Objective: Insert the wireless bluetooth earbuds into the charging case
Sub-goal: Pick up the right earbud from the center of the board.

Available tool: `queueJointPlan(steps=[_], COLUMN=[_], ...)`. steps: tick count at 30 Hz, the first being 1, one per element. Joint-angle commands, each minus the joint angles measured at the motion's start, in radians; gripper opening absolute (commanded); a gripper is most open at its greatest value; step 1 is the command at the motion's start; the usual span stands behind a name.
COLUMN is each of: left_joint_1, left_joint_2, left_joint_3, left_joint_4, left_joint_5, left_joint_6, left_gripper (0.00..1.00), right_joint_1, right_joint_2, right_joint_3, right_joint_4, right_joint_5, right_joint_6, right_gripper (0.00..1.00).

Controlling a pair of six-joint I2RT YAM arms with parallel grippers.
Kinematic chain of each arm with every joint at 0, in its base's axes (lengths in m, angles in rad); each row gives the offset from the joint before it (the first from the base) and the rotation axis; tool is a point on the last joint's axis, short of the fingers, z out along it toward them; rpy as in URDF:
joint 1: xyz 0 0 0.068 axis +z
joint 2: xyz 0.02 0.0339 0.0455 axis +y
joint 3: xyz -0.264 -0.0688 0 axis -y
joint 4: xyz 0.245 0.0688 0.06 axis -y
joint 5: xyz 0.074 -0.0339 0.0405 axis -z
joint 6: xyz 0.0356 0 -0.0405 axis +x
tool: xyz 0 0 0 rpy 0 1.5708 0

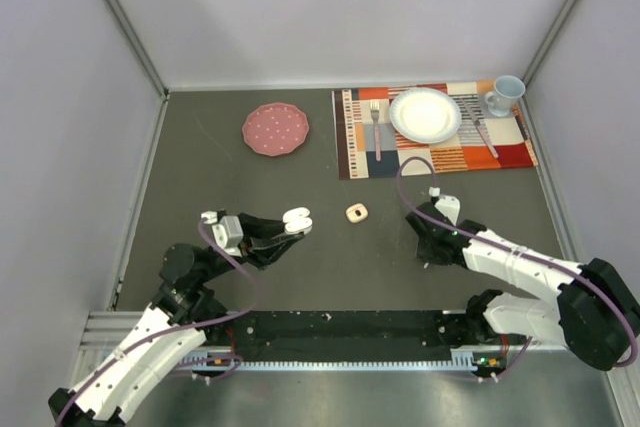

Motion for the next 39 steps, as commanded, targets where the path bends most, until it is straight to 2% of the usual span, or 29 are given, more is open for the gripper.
queueJointPlan(steps=[1, 23, 32, 39], left_joint_1=[-0.003, -0.003, -0.003, -0.003], left_joint_2=[0.018, 0.044, 0.046, 0.055], left_joint_3=[0.020, 0.020, 0.018, 0.021], left_joint_4=[0.045, 0.058, 0.066, 0.069], left_joint_5=[0.005, 0.009, 0.005, 0.005], left_joint_6=[-0.011, -0.027, -0.033, -0.036], left_gripper=[0.00, 0.00, 0.00, 0.00], right_joint_1=[-0.008, -0.010, -0.008, -0.008], right_joint_2=[-0.002, -0.028, -0.037, -0.042], right_joint_3=[-0.019, -0.037, -0.028, -0.033], right_joint_4=[0.007, 0.004, -0.006, -0.012], right_joint_5=[-0.019, -0.048, -0.063, -0.054], right_joint_6=[-0.001, 0.003, -0.003, 0.002], right_gripper=[0.30, 0.27, 0.31, 0.25])
